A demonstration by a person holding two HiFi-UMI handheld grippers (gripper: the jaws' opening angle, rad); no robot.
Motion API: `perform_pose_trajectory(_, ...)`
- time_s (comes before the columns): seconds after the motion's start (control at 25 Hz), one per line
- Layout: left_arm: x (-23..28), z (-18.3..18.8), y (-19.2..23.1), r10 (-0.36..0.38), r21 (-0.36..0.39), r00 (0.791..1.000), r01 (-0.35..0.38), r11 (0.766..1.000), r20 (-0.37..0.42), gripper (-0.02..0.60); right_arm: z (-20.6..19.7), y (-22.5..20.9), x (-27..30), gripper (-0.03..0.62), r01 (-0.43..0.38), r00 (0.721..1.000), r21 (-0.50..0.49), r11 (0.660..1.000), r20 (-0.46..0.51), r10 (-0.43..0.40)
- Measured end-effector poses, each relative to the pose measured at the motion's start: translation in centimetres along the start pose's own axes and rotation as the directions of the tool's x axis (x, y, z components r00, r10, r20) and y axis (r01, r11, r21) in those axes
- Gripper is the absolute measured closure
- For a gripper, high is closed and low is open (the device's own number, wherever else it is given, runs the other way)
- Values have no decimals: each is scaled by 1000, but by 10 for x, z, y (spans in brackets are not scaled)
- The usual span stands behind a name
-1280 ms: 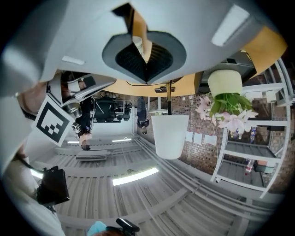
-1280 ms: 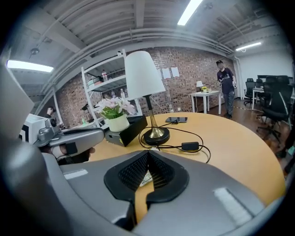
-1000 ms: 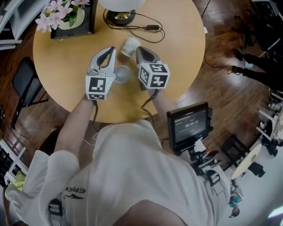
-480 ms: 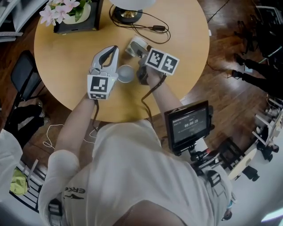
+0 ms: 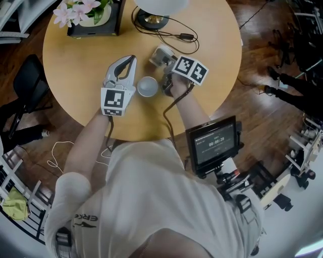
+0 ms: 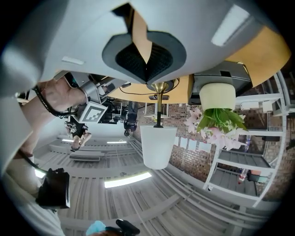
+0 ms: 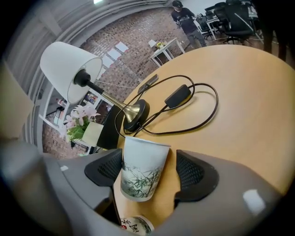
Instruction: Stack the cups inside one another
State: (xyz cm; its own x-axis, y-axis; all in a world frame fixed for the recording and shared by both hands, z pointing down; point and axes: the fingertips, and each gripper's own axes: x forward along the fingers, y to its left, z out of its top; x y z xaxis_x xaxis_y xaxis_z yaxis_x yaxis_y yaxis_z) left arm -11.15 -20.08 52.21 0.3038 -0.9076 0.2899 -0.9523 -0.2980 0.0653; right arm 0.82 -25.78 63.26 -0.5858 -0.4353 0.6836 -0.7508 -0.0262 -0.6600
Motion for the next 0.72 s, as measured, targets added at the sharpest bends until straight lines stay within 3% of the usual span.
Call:
perform_pose_trajectory(0.12, 1, 0, -1, -4, 3, 1000, 4, 1000, -1, 580, 6, 3, -1, 273, -14, 1000, -7, 1000, 9, 14)
perform_pose_trajectory(0.4, 0, -3, 0, -5, 9, 1000, 5, 1000, -7, 580, 8, 3, -1, 284, -28, 999, -25, 999, 19, 29)
perform_pose_trajectory(0.72, 1, -3, 0, -5, 18, 1000, 5, 1000, -3, 580, 16, 17, -6, 290, -75, 993, -136, 988, 80, 86)
